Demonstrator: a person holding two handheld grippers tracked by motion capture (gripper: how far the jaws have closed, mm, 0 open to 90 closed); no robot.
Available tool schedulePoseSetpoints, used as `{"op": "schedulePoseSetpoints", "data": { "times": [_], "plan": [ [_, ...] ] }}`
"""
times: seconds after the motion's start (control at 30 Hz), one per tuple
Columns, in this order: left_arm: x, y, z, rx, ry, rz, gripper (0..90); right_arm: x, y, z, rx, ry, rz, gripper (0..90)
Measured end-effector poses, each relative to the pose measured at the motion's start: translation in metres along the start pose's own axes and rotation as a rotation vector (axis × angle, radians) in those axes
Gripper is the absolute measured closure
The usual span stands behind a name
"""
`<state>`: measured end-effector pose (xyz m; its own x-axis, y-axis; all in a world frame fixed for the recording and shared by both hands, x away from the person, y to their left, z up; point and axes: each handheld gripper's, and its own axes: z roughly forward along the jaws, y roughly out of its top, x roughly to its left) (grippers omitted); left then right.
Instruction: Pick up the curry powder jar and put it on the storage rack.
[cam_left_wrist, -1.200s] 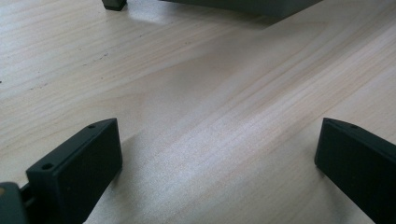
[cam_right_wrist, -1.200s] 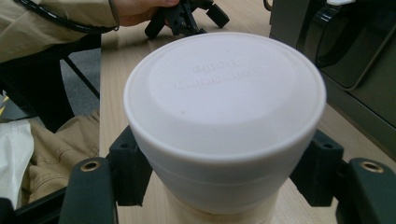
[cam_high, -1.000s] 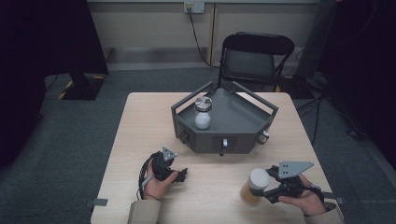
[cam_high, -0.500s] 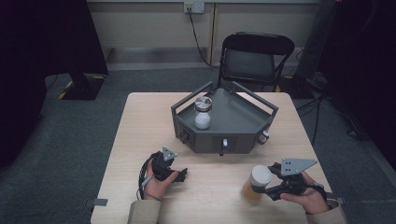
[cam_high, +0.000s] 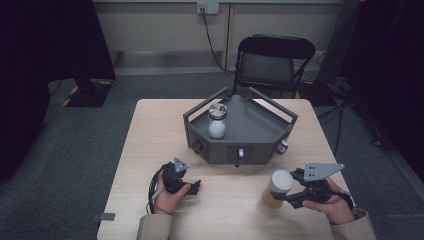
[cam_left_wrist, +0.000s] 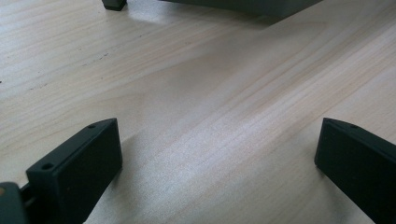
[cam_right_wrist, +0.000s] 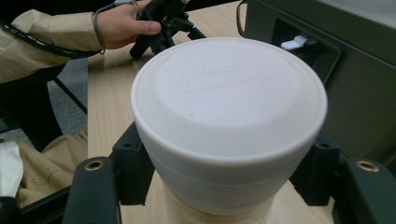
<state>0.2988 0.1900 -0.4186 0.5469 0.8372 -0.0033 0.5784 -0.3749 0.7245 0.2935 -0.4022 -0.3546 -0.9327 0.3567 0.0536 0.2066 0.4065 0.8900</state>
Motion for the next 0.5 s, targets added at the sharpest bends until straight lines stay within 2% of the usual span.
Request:
{"op": "schedulePoseSetpoints", "data": {
  "times": [0.5],
  "plan": [
    [0.000,0.000,0.000,0.000,0.000,0.000,0.2,-0.001,0.019,-0.007,-0.009,-0.045,0.002,34.5]
  ]
}}
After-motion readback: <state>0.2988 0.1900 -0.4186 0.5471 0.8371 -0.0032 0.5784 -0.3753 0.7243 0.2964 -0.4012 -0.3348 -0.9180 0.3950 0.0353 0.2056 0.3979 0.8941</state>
